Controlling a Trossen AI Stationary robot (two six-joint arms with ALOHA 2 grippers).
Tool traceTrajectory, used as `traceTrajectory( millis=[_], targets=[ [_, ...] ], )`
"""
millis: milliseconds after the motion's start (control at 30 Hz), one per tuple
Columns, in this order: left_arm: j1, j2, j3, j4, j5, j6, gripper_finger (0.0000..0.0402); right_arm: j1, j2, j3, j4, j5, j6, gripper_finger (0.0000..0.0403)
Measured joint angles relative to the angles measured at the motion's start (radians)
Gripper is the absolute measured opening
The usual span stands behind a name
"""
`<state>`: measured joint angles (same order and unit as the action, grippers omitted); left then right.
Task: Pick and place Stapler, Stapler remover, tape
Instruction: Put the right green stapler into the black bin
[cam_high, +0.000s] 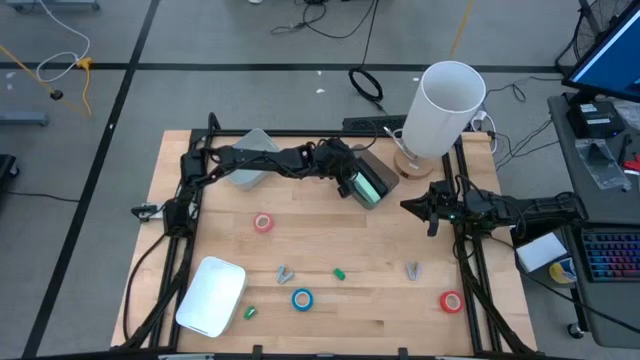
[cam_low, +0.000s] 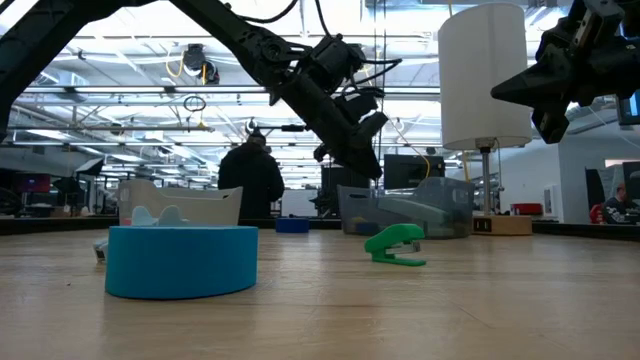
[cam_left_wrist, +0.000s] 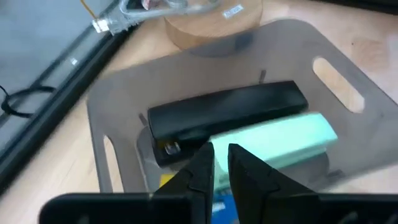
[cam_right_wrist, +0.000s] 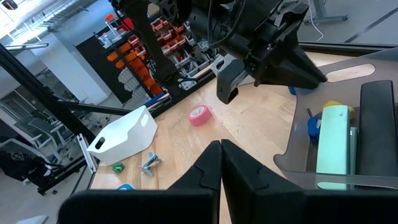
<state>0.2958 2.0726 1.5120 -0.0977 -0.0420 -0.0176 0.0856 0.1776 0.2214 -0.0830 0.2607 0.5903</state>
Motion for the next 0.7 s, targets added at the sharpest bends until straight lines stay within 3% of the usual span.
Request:
traceTrajectory(
  millis=[200,433,700],
  targets=[
    [-0.033,-0.107,0.001,-0.217,0.161,-0.031,0.0062,0.000,0.000,0.000,0.000,0.000,0.000,0.0004],
    [-0.168,-0.156,0.001,-0.503,0.171,0.237,0.0067,0.000,0.000,0.000,-0.002,0.000,0.000,0.0004],
    [-0.227,-0.155,-0.019,-0.457,0.156,0.231,0.0067,0.000,0.000,0.000,-0.004,-0.002,0.000,0.0004]
  ],
)
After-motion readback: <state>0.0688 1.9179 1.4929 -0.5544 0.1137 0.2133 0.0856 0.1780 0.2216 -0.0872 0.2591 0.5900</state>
